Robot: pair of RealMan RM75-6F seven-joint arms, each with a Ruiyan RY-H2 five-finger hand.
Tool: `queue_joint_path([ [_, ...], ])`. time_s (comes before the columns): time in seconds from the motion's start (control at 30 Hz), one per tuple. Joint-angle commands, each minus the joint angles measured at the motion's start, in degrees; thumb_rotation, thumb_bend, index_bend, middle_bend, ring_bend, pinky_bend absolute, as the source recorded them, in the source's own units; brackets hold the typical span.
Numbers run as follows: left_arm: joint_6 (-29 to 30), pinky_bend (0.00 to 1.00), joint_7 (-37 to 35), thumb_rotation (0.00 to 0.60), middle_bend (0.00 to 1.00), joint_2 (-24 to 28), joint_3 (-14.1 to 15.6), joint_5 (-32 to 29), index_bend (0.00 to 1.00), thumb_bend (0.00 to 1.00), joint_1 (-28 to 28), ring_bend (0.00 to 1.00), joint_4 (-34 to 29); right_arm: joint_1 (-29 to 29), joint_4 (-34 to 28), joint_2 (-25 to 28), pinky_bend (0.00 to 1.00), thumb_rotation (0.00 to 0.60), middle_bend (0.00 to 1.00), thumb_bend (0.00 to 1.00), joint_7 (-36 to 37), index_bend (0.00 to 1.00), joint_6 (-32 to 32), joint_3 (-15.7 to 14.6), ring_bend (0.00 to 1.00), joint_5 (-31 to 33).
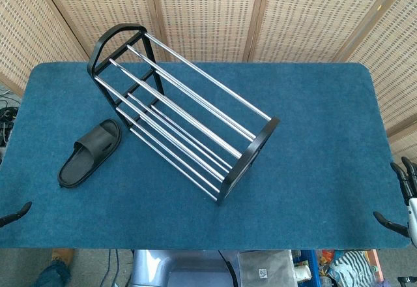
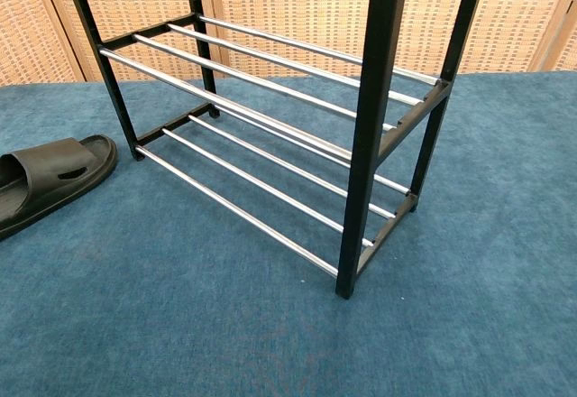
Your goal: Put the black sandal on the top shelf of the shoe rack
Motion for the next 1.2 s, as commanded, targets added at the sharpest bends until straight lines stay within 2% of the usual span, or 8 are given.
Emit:
queue_joint_path([
  [0.03, 0.0, 0.0, 0.1, 0.6, 0.0, 0.0, -0.1, 0.0, 0.0, 0.2, 0.1, 0.0, 0.0, 0.0, -0.1, 0.0, 0.0, 0.6, 0.0, 0.0, -0.1, 0.0, -0.1, 0.1, 0.0, 0.1],
  [0.33, -3.1, 0.0, -1.4, 0.6, 0.0, -0.5, 1.2, 4.1, 0.01, 0.2, -1.5, 0.0, 0.5, -0.1, -0.5, 0.3, 0.0, 0.6, 0.0, 0.0, 0.4, 0.0, -0.3, -0.2, 0.0, -0.2],
  [0.37, -4.6, 0.02, -2.5, 0.6, 0.02, -0.4, 1.8, 5.7, 0.04, 0.2, -2.3, 0.03, 1.1, -0.1, -0.5, 0.3, 0.0, 0.6, 0.0, 0.0, 0.5, 0.0, -0.3, -0.2, 0.0, -0.2],
  [0.43, -9.3, 0.12, -5.7, 0.6, 0.14, -0.3, 3.3, 10.1, 0.2, 0.22, -5.2, 0.15, 3.4, 0.1, -0.5, 0.4, 0.0, 0.6, 0.0, 0.0, 0.6, 0.0, -0.6, -0.1, 0.0, -0.1],
  [0.5, -14.3, 0.25, -10.2, 0.6, 0.27, -0.7, 4.3, 13.1, 0.35, 0.29, -8.3, 0.27, 5.4, 0.2, -0.5, 0.4, 0.0, 0.6, 0.0, 0.0, 0.6, 0.0, -1.0, -0.2, 0.0, 0.0],
  [0.57, -19.3, 0.27, -14.8, 0.6, 0.3, -2.3, 4.6, 13.7, 0.37, 0.35, -11.2, 0.3, 7.6, 0.4, -0.6, 0.4, 0.0, 0.6, 0.0, 0.0, 0.5, 0.0, -1.4, -0.1, 0.0, 0.3],
  [0.83, -31.0, 0.29, -16.2, 0.6, 0.31, -10.4, 2.4, 6.5, 0.37, 0.38, -17.1, 0.3, 14.2, 0.7, -0.5, 0.3, 0.0, 0.6, 0.0, 0.0, 0.1, 0.0, -2.4, 0.1, 0.0, 1.2],
  [1.2, -39.0, 0.29, -20.0, 0.6, 0.3, -12.2, 1.3, 1.6, 0.37, 0.38, -20.7, 0.3, 19.0, 0.9, -0.5, 0.4, 0.0, 0.6, 0.0, 0.0, 0.2, 0.0, -3.0, 0.2, 0.0, 1.7],
])
